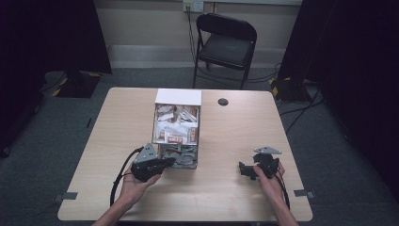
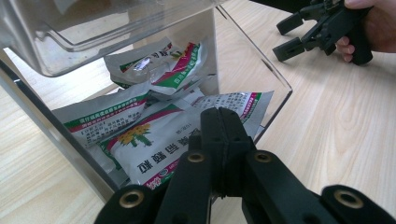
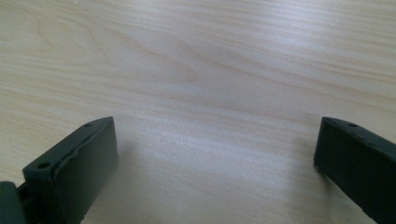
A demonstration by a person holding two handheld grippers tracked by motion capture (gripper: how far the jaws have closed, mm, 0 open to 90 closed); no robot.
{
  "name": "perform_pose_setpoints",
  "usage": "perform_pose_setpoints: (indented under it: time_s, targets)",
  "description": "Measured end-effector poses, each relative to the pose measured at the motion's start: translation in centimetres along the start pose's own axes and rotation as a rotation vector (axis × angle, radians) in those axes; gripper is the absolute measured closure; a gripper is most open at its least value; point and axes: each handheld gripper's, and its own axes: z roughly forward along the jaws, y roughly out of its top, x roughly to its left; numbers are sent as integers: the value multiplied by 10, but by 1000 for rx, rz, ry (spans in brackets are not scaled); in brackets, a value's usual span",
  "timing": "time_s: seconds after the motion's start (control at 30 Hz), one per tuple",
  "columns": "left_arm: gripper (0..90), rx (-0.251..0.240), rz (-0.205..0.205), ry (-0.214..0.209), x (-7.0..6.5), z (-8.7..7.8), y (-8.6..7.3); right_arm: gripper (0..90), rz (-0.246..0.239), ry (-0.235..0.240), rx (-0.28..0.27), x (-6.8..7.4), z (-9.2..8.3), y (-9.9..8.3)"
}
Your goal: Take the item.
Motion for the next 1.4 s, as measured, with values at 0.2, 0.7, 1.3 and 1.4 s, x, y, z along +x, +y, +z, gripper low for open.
perform_pose_setpoints:
  time_s: [0.2, 0.7, 1.3, 1.4]
  targets:
    - [900, -16, -36, -33, -2, -2, 2, 0, -3, 1, -1, 0, 0, 0]
    - [900, -9, -45, -90, -13, -6, 4, 0, -3, 1, -1, 0, 0, 0]
    - [749, 22, 68, 15, -5, -9, 6, 0, -3, 1, -1, 0, 0, 0]
    - [715, 19, 84, 44, -5, -5, 4, 0, -3, 1, -1, 0, 0, 0]
